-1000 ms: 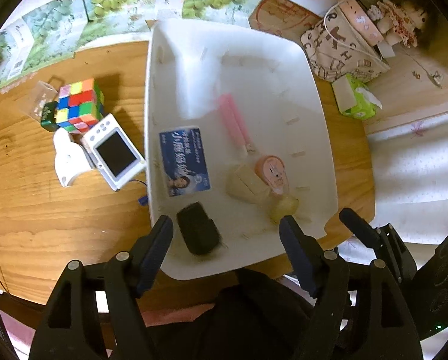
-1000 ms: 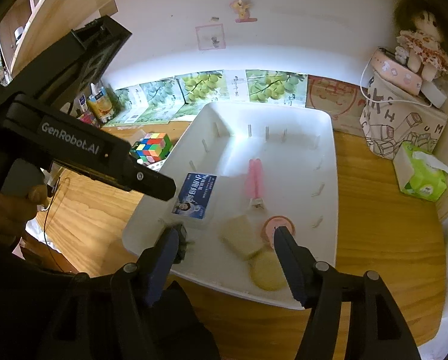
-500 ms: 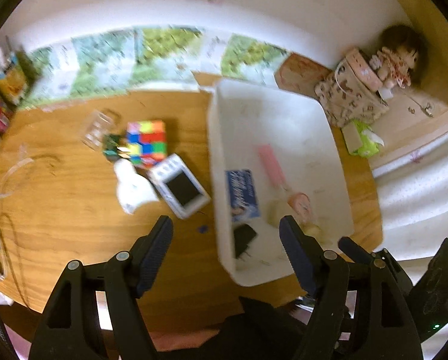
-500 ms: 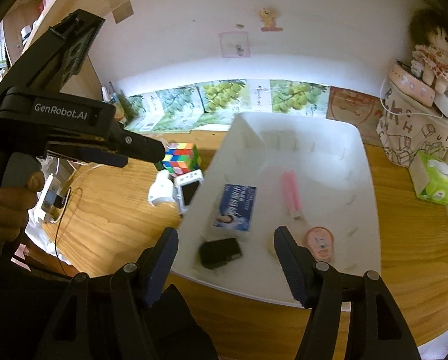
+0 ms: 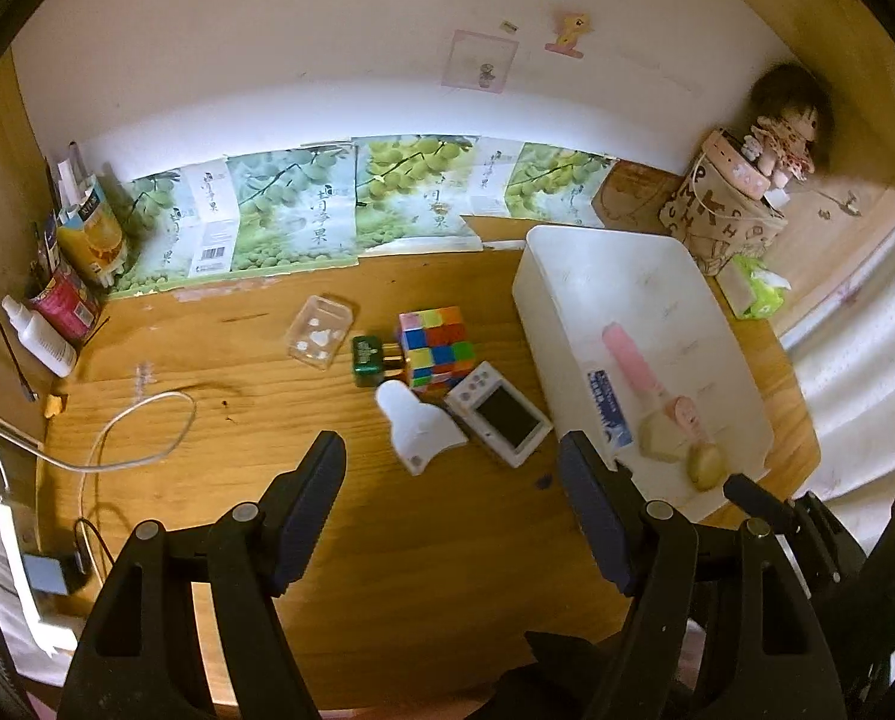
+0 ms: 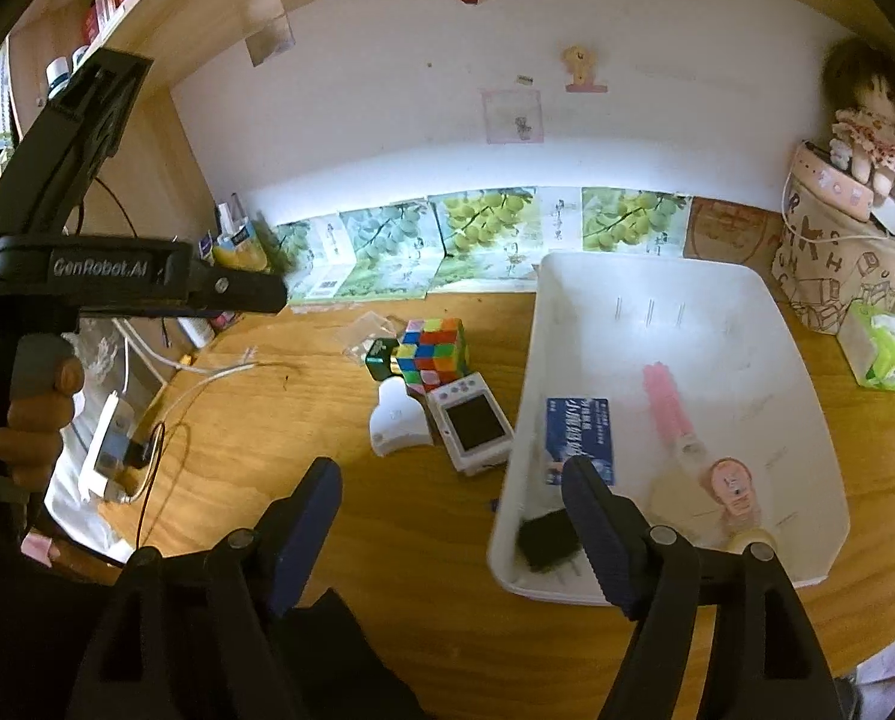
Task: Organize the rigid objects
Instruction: 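Withdraw both tools from the tray toward the white bracket and screen device, then grasp the white plastic bracket with the left tool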
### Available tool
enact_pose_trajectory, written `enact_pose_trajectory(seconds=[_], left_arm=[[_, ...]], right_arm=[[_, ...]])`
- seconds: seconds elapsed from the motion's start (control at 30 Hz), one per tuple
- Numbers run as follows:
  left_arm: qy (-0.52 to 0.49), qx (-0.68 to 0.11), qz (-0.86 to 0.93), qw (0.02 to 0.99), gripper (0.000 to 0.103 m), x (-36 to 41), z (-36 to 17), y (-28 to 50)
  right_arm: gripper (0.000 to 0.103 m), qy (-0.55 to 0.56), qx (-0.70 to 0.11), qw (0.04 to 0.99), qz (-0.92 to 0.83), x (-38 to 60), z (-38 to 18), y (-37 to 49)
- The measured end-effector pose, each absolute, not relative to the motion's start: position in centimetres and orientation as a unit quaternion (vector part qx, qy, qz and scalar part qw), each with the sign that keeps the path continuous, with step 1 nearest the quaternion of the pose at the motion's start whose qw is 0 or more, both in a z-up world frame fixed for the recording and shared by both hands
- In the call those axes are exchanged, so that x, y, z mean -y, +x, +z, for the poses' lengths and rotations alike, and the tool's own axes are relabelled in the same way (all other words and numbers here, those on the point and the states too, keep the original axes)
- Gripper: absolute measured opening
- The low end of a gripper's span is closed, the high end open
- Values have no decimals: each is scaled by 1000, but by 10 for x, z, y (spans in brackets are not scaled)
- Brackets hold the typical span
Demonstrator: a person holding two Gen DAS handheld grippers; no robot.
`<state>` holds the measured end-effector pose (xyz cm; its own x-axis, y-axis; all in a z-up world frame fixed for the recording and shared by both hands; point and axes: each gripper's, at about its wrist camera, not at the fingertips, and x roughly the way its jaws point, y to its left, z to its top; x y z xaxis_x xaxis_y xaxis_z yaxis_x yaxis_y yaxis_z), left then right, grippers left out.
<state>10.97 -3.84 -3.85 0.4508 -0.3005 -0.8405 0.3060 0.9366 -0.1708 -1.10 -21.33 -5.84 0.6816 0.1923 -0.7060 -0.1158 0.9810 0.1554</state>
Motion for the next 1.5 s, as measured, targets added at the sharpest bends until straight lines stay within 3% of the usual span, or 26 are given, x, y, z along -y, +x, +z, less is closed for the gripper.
enact_pose_trajectory(seconds=[0.23,0.63,1.5], left_arm=[[47,-492,-196,847,76,12,-53,111],[55,-544,-217,809,77,-1,-107,134],[-80,-679,-145,715,77,30,-195,219]], right_arm=[[76,59,-372,925,51,179,-69,-11],[76,-68,-400,912,59,137,-76,17],[76,-302,-535,764,196,126,-125,129]])
